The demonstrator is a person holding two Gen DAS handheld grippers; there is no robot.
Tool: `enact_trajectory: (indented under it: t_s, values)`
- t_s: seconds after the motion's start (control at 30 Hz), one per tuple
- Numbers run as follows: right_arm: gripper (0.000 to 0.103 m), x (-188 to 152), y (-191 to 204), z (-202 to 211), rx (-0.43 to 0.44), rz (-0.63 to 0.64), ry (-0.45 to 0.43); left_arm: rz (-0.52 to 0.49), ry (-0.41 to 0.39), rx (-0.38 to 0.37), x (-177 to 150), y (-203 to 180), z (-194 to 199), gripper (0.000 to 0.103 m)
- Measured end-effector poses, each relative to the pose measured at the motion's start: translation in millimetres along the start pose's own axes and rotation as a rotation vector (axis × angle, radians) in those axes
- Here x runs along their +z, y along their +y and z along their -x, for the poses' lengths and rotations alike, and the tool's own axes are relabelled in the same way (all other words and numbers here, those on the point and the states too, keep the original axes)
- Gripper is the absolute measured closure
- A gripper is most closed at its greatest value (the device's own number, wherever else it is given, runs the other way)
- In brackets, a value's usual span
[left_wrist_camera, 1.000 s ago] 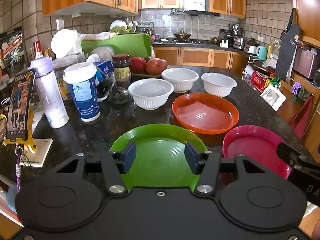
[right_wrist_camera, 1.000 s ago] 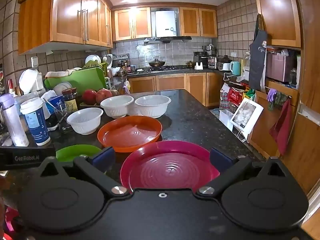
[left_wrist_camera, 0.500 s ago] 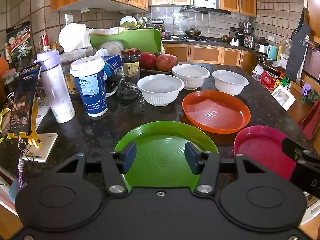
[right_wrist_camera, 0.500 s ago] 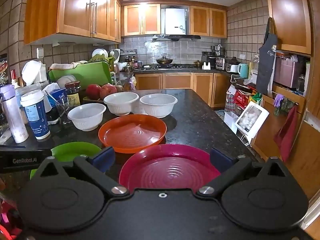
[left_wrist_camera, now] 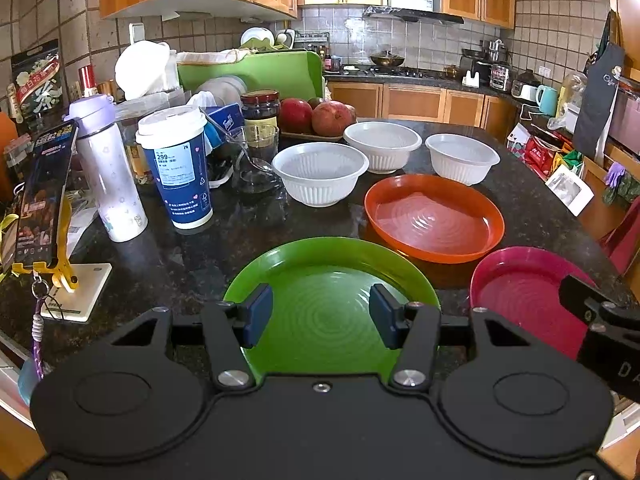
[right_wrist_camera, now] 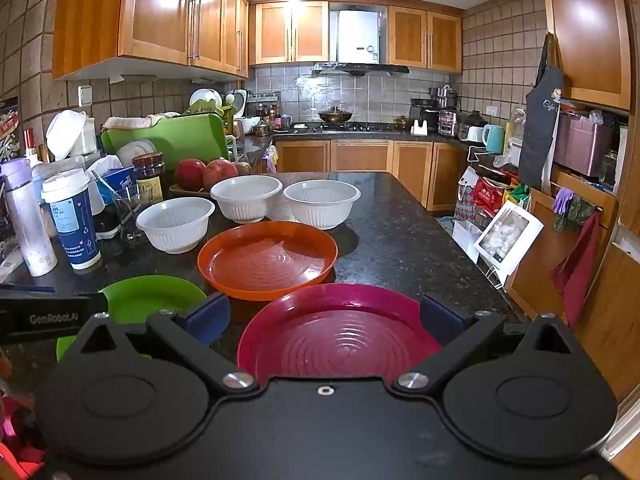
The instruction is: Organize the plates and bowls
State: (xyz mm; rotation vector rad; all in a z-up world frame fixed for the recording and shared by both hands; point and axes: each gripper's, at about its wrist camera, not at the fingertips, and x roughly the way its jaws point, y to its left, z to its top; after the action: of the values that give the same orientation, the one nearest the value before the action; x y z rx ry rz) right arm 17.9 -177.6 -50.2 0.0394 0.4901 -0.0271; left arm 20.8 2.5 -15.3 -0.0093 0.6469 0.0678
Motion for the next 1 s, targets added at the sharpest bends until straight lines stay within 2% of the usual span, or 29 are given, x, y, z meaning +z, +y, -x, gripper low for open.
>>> enact_trajectory:
  t_s: [1.0]
  values:
    - [0.0, 1.5, 1.3, -4.5, -0.006, 0.006, -0.003, -0.002, 0.004, 0.006, -1.4, -2.4, -3.8, 0.044]
